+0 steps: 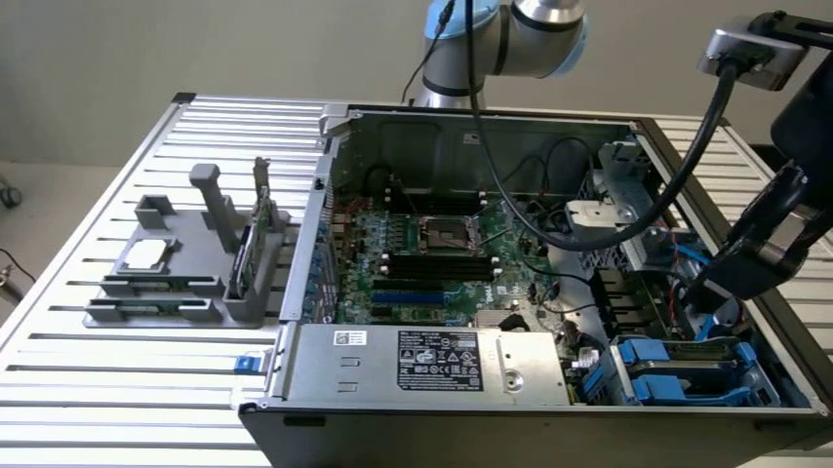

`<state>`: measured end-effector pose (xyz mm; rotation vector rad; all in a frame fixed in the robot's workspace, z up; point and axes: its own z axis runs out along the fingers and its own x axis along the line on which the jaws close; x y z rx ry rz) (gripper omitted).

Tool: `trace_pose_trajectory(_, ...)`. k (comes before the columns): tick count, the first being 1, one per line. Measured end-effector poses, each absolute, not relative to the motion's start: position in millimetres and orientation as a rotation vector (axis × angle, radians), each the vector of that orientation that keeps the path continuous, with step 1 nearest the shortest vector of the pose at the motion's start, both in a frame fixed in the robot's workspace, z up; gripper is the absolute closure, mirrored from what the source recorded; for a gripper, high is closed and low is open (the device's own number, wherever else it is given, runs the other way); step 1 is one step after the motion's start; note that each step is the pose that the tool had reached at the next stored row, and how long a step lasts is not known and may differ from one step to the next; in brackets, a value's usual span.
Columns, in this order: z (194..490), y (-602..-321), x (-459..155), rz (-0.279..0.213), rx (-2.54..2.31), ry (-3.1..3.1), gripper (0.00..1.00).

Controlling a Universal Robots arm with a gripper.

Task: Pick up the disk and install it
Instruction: 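Insert the first disk wire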

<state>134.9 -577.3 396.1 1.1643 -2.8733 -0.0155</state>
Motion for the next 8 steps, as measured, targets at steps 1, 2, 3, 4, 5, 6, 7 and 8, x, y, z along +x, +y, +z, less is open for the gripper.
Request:
trace_pose_trajectory(1,396.1,-577.3,134.9,-0.016,1.136,-2.885,0.69)
trace_pose_trajectory(2,396.1,-577.3,134.9,-0.017,1.111,-2.895,0.69)
trace_pose_trajectory(3,396.1,-577.3,134.9,-0.017,1.085,-2.904,0.69)
trace_pose_trajectory(4,396.1,-577.3,134.9,-0.018,1.059,-2.914,0.69)
trace_pose_trajectory(5,396.1,-577.3,134.9,-0.018,1.033,-2.924,0.69)
trace_pose_trajectory(6,396.1,-577.3,134.9,-0.019,1.006,-2.933,0.69)
trace_pose_trajectory(7,396.1,-577.3,134.9,-0.019,0.980,-2.942,0.69)
trace_pose_trajectory(8,396.1,-577.3,134.9,-0.020,0.951,-2.952,0.69)
